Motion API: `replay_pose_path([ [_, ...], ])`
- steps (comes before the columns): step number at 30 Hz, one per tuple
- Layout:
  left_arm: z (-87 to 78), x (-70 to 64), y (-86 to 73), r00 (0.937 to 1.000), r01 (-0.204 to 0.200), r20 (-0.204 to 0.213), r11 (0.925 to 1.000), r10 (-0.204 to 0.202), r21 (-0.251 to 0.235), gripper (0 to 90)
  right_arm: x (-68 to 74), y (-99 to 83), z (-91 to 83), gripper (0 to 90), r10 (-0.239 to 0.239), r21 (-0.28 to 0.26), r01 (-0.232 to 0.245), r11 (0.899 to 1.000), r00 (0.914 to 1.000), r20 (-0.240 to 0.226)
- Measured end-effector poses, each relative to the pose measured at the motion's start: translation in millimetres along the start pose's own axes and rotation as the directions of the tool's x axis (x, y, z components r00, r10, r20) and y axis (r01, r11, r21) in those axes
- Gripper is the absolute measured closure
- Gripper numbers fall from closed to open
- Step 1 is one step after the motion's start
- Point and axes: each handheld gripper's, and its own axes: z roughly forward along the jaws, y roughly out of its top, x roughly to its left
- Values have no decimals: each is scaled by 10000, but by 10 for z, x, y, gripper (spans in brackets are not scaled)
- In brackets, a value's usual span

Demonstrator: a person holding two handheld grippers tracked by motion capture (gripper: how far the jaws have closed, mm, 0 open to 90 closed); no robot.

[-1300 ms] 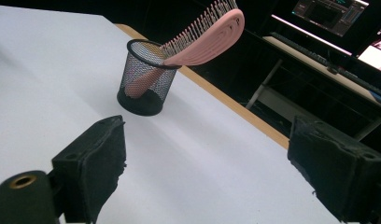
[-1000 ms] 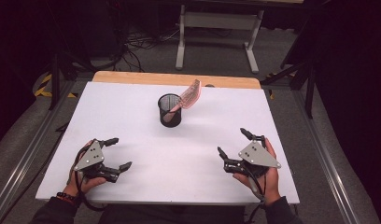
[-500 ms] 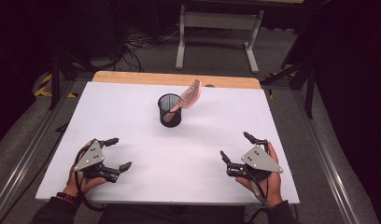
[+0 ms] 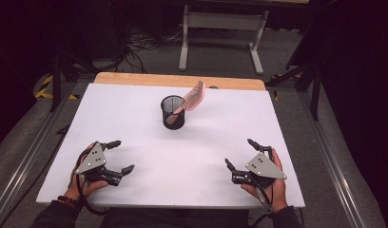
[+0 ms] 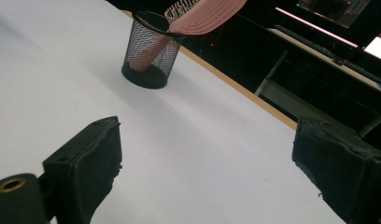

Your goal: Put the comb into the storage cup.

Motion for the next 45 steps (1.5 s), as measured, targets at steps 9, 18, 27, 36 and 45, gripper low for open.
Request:
replay_pose_path([
  [9, 1, -9, -2, 10000, -48, 57, 10000, 48, 9, 62, -27, -190, 12, 81, 304, 191, -304, 9994, 9995, 0],
  [18, -10, -14, 2, 10000, -78, 59, 10000, 78, 1, 62, -87, -361, -8, 80, 753, 507, -773, 9957, 9964, 392],
  [27, -5, -25, 1, 9999, -57, 142, 10000, 58, -26, 62, -111, -482, -43, 58, 1137, 490, -1171, 9919, 9912, 671],
  [36, -14, 2, 5, 9999, 83, 115, 9997, -80, -212, 62, -127, -537, -70, 45, 1348, 195, -1359, 9905, 9895, 523],
  [45, -6, -21, 27, 9999, 44, 136, 9997, -40, -228, 60, -130, -562, -83, 45, 1641, 78, -1645, 9863, 9857, 391],
])
